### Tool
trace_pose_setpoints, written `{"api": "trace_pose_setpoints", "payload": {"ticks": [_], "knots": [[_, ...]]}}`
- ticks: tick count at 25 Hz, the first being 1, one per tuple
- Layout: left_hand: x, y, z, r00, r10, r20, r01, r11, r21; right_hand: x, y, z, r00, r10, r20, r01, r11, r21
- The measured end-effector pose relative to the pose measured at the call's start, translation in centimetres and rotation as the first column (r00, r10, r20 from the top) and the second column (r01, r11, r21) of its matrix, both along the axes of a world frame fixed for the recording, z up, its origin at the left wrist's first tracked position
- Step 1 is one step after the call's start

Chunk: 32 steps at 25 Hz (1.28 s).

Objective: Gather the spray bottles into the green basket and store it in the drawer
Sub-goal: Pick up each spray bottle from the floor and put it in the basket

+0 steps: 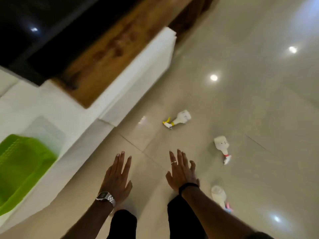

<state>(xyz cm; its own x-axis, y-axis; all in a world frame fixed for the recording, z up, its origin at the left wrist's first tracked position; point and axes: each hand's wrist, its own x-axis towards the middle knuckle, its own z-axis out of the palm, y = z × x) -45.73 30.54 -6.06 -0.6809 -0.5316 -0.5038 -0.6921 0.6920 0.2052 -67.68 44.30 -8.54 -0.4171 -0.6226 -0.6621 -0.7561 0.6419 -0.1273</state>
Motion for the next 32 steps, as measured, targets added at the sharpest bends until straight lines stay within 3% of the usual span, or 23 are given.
{"api": "trace_pose_setpoints", "payload": {"ticks": [5, 11, 17, 22, 24, 26, 28, 29, 30, 32], "knots": [[-16.7, 6.3, -3.8, 0.968, -0.243, -0.064, 0.245, 0.969, 0.04, -11.6, 12.3, -3.8, 0.941, -0.337, -0.014, 0.338, 0.939, 0.06], [-34.6, 17.3, -11.7, 0.809, -0.578, -0.101, 0.586, 0.807, 0.076, -20.0, 28.6, -12.4, 0.74, -0.667, -0.083, 0.671, 0.725, 0.156], [-41.9, 30.1, -20.2, 0.564, -0.823, -0.066, 0.824, 0.556, 0.108, -18.5, 39.5, -19.7, 0.493, -0.866, -0.08, 0.855, 0.465, 0.229], [-41.6, 36.5, -25.3, 0.38, -0.925, -0.022, 0.913, 0.372, 0.166, -14.0, 41.7, -24.3, 0.334, -0.942, -0.024, 0.922, 0.321, 0.215], [-41.3, 37.9, -28.8, 0.315, -0.949, -0.002, 0.931, 0.309, 0.197, -12.5, 40.9, -27.1, 0.137, -0.99, 0.019, 0.97, 0.138, 0.2], [-40.9, 38.9, -32.3, 0.287, -0.958, 0.008, 0.934, 0.281, 0.22, -11.4, 39.5, -30.0, -0.268, -0.962, 0.046, 0.942, -0.252, 0.221], [-40.8, 40.0, -35.4, 0.256, -0.967, -0.002, 0.943, 0.249, 0.221, -11.3, 38.4, -32.7, -0.732, -0.679, 0.054, 0.671, -0.704, 0.232], [-40.8, 40.6, -37.0, 0.232, -0.973, -0.005, 0.947, 0.224, 0.232, -11.4, 37.9, -34.2, -0.878, -0.475, 0.056, 0.472, -0.841, 0.263], [-40.8, 41.2, -38.6, 0.212, -0.977, -0.004, 0.947, 0.205, 0.249, -11.6, 37.5, -35.6, -0.958, -0.279, 0.07, 0.287, -0.909, 0.303], [-40.7, 42.4, -41.2, 0.19, -0.982, 0.014, 0.937, 0.185, 0.295, -11.9, 37.3, -37.9, -0.99, 0.019, 0.14, 0.034, -0.93, 0.367]]}}
